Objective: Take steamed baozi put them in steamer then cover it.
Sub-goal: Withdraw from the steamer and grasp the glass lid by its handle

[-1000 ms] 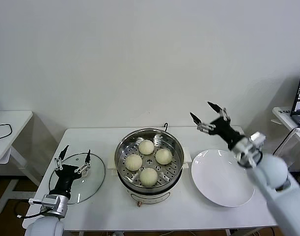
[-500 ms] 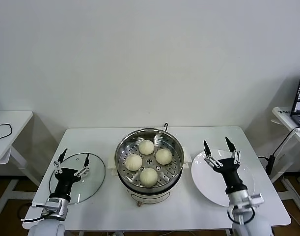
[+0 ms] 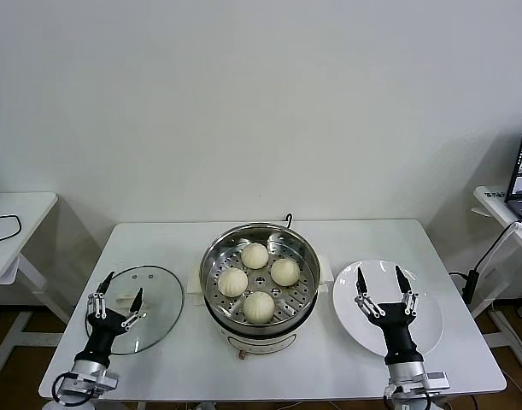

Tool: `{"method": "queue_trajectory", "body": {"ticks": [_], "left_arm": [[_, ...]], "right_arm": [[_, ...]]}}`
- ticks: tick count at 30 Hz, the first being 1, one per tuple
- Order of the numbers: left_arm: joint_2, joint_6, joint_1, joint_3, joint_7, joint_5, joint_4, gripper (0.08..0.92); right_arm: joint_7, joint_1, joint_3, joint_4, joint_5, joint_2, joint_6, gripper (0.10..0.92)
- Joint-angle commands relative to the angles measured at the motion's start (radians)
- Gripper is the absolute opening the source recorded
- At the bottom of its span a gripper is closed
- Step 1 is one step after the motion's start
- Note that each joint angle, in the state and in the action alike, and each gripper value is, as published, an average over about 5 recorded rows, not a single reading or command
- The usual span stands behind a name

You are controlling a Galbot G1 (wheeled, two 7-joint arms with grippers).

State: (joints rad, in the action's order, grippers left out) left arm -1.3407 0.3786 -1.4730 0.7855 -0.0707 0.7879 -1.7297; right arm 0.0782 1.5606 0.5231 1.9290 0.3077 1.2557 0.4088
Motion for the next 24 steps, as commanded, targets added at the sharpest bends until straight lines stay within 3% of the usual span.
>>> {"method": "queue_trajectory", "body": {"ticks": [1,24], "left_arm": [[0.043,0.158,0.04,0.044,-0.243,0.639,0.233,0.823],[0.081,0.089,0.206,0.02,-0.267,0.688,0.373,0.823]], "right_arm": [[0.014,0.016,-0.003,-0.038,-0.024,0.042,0.03,0.823],[0.004,0.009,-0.003,-0.058,-0.036,0.05,0.03,0.823]]}}
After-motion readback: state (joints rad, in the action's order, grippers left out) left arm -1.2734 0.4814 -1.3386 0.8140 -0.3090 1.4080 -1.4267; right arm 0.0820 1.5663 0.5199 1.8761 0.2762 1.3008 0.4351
